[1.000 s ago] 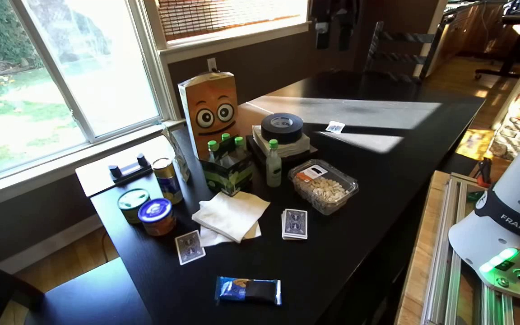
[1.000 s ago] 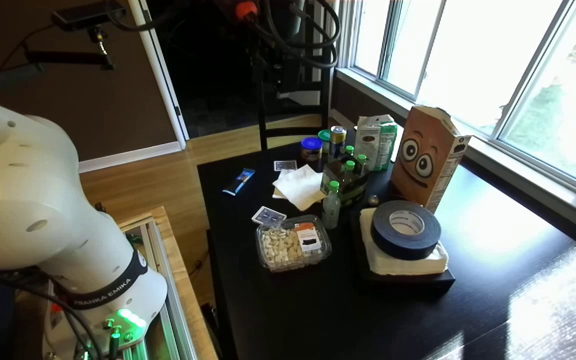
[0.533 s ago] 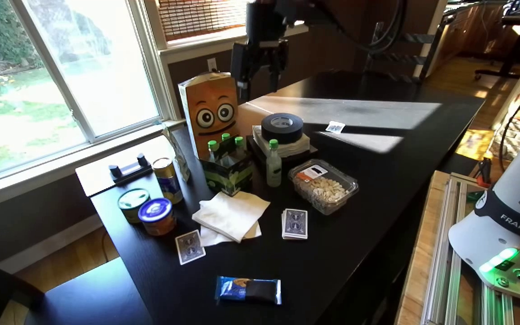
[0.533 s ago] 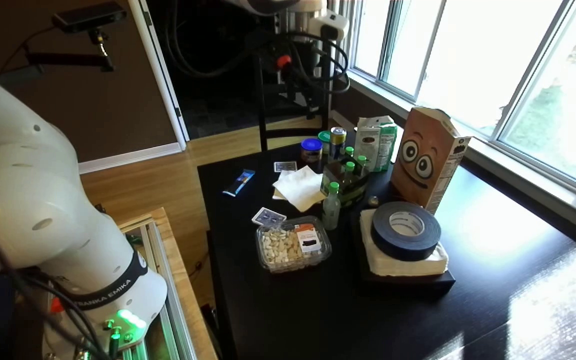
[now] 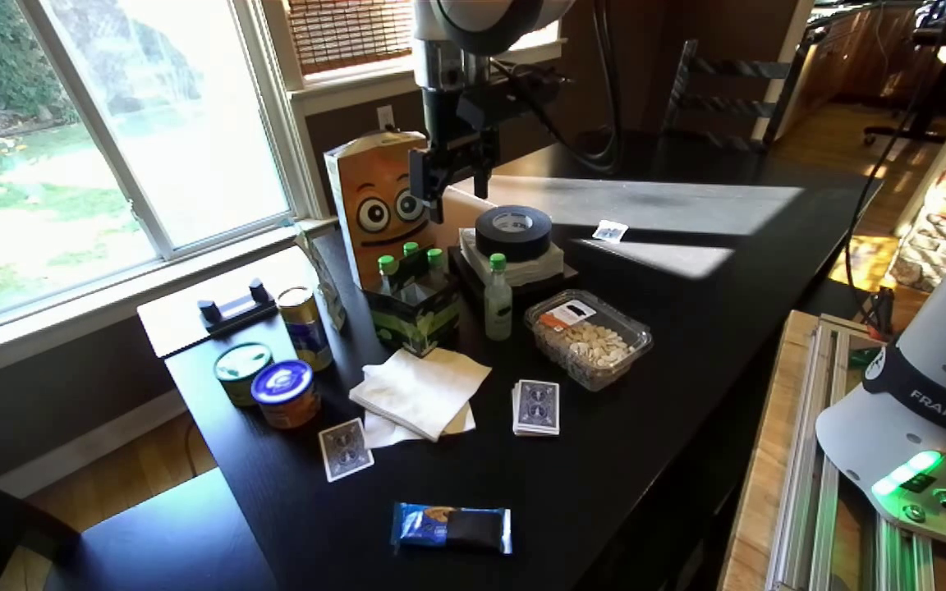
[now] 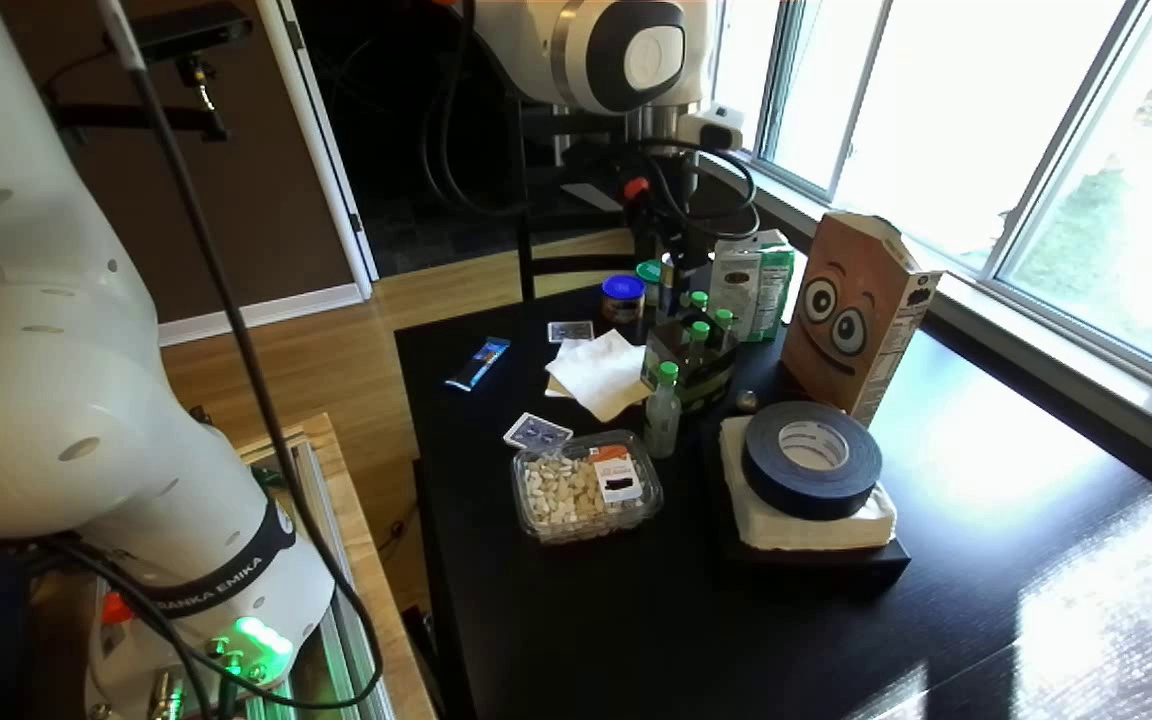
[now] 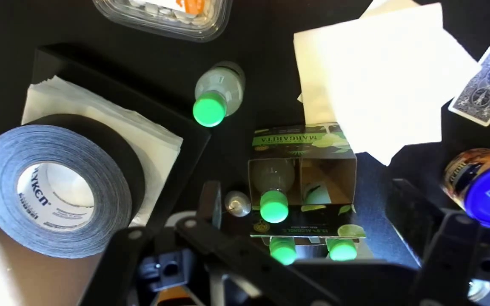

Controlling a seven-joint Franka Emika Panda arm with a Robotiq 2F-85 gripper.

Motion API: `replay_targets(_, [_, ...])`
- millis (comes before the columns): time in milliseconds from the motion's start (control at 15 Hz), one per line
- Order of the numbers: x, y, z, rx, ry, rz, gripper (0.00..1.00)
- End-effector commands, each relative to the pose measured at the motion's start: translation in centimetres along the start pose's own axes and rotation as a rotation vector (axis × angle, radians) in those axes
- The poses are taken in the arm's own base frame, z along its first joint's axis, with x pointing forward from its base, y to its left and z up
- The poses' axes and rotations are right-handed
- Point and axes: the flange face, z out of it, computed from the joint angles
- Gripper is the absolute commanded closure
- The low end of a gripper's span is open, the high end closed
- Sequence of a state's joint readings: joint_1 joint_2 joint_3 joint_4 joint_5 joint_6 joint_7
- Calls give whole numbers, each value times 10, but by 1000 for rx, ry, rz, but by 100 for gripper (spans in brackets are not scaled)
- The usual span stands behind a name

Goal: Move the bottom-right clear bottle to the table

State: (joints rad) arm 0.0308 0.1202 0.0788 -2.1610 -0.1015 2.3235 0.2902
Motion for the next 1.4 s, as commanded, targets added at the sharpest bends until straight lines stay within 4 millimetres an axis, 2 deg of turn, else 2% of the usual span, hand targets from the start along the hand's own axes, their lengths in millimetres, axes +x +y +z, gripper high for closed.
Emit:
replay_targets(0, [14, 1, 17, 32, 4, -28, 0])
replay_targets(133, [28, 0, 34, 61, -21, -50, 0])
replay_targets(400, [55, -5, 88, 33, -99, -60, 0])
replay_targets(733, [83, 2, 126, 52, -121, -65, 0])
replay_targets(1000, [103, 13, 130, 74, -114, -29, 0])
replay_targets(1067, [105, 15, 128, 81, -114, -25, 4])
replay_targets(1133, [105, 18, 126, 83, -120, -18, 8])
replay_targets(1333, [97, 26, 118, 96, -159, -4, 12])
